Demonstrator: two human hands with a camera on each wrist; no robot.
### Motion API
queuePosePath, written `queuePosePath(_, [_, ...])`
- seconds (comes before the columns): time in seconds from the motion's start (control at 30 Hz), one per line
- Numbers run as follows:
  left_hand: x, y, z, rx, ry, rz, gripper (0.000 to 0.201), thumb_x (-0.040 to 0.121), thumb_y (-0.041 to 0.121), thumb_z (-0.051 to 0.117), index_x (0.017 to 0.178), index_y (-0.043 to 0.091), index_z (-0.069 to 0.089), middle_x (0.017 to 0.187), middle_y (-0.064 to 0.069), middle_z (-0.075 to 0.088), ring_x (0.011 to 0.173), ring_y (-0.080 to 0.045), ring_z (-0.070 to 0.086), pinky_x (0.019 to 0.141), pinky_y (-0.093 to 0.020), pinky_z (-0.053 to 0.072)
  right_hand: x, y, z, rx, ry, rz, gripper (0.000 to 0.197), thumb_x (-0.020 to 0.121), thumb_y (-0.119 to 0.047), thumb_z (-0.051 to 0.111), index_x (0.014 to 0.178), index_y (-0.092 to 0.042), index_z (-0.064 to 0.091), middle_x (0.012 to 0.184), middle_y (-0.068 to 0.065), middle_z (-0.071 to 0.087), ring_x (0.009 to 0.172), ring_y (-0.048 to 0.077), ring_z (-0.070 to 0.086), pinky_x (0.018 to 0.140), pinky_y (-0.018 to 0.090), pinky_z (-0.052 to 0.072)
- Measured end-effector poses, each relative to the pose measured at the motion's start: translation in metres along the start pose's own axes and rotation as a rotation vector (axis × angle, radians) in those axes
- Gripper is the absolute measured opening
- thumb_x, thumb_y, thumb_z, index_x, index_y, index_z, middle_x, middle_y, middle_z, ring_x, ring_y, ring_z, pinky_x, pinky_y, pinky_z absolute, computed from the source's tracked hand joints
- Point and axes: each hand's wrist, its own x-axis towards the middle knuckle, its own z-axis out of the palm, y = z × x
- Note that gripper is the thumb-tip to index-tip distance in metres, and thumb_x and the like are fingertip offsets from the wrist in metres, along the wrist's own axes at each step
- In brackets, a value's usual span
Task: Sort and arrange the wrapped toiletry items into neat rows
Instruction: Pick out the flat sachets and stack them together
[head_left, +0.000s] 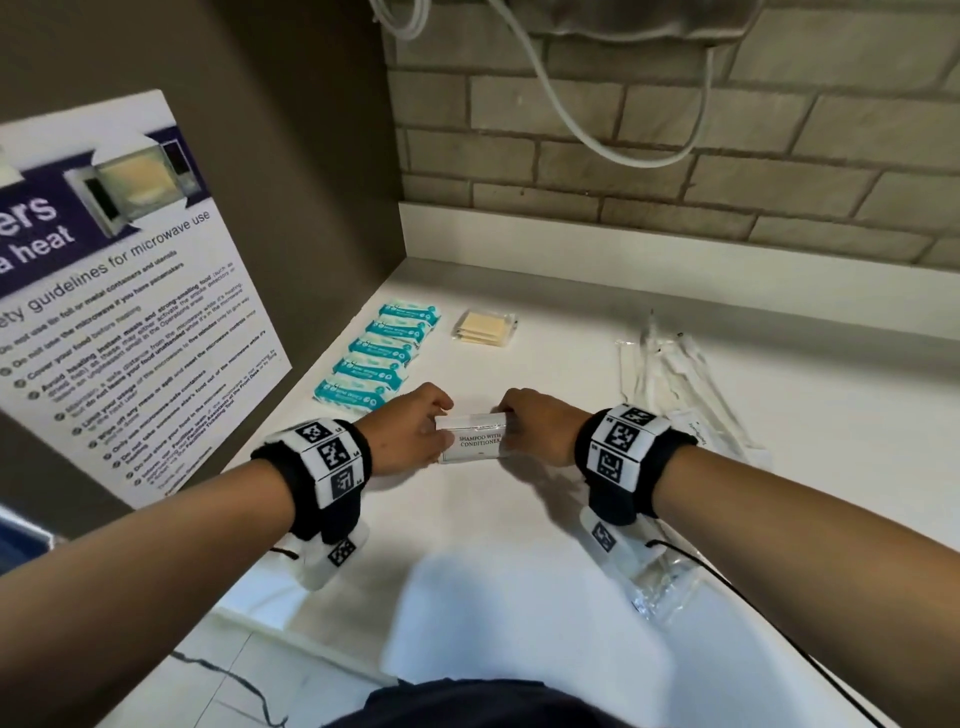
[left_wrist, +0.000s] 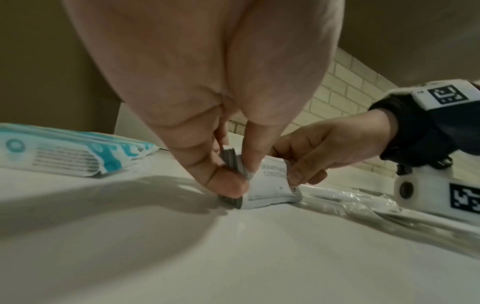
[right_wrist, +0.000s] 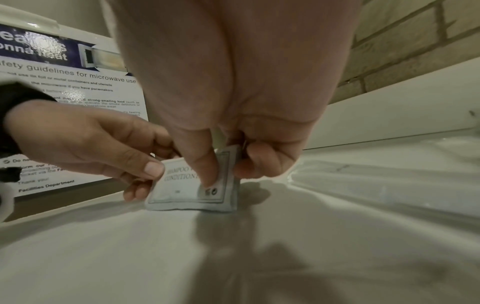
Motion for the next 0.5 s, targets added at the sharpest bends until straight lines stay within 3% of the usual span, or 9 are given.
queuePosePath(0.07, [0.001,-0.002,-0.002,-0.081,0.02,-0.019,0.025,0.092,0.016,0.062,0.114,0.012,0.049,0.096,-0.005,0.062,0.072,-0.021,0.065,0.075,-0.037,0.057,0.001,0.002,0.0,0.009,-0.008,0.012,0.03,0.09,-0.016,0.058,0.119,-0.006,0.055,0.119,0.011,0.061,0.103,0.027,0.059,0.08,0.03,0.045])
queuePosePath(0.13, [0.003,-0.003,-0.005,-0.077,0.038,-0.015,0.018,0.09,0.016,0.065,0.105,0.011,0.056,0.09,-0.007,0.069,0.073,-0.021,0.066,0.078,-0.04,0.059,0.001,0.003,-0.002,0.014,-0.014,0.03,0.018,0.091,-0.015,0.056,0.108,-0.012,0.055,0.121,0.011,0.061,0.099,0.025,0.057,0.079,0.027,0.04])
queuePosePath(0.2, [0.007,-0.004,-0.008,-0.033,0.055,-0.008,0.019,0.087,0.019,0.068,0.103,0.013,0.06,0.091,-0.002,0.07,0.079,-0.019,0.068,0.08,-0.037,0.058,0.002,0.003,-0.005,0.027,-0.032,0.042,0.009,0.092,-0.015,0.055,0.09,-0.019,0.047,0.122,0.009,0.061,0.096,0.021,0.052,0.081,0.026,0.039])
queuePosePath(0.27, [0.01,-0.005,-0.012,-0.007,0.061,-0.007,0.02,0.086,0.022,0.07,0.102,0.016,0.062,0.091,0.0,0.07,0.083,-0.019,0.069,0.083,-0.035,0.057,0.004,0.001,-0.008,0.044,-0.043,0.066,0.013,0.092,-0.017,0.057,0.088,-0.018,0.044,0.119,0.008,0.061,0.096,0.022,0.052,0.08,0.026,0.038])
queuePosePath(0.37, [0.018,-0.007,-0.019,-0.023,0.071,-0.013,0.016,0.087,0.022,0.069,0.1,0.018,0.062,0.092,-0.004,0.071,0.086,-0.023,0.068,0.086,-0.039,0.055,0.012,-0.001,-0.013,0.172,-0.027,0.12,0.014,0.089,-0.015,0.062,0.095,-0.014,0.05,0.098,0.005,0.06,0.084,0.019,0.052,0.068,0.025,0.04])
queuePosePath(0.43, [0.025,-0.008,-0.028,-0.027,0.084,-0.026,0.017,0.089,0.023,0.066,0.103,0.019,0.06,0.101,-0.007,0.069,0.09,-0.025,0.068,0.089,-0.041,0.054,0.017,-0.005,-0.02,0.245,-0.037,0.137,0.015,0.088,-0.012,0.062,0.08,-0.017,0.051,0.078,-0.001,0.058,0.068,0.013,0.052,0.06,0.021,0.04])
queuePosePath(0.5, [0.032,-0.008,-0.035,-0.034,0.082,-0.055,0.022,0.09,0.028,0.064,0.109,0.023,0.054,0.105,-0.006,0.065,0.091,-0.024,0.067,0.089,-0.041,0.053,0.023,-0.01,-0.024,0.319,-0.051,0.17,0.024,0.089,-0.009,0.061,0.07,-0.018,0.05,0.071,0.001,0.061,0.063,0.014,0.052,0.061,0.02,0.043])
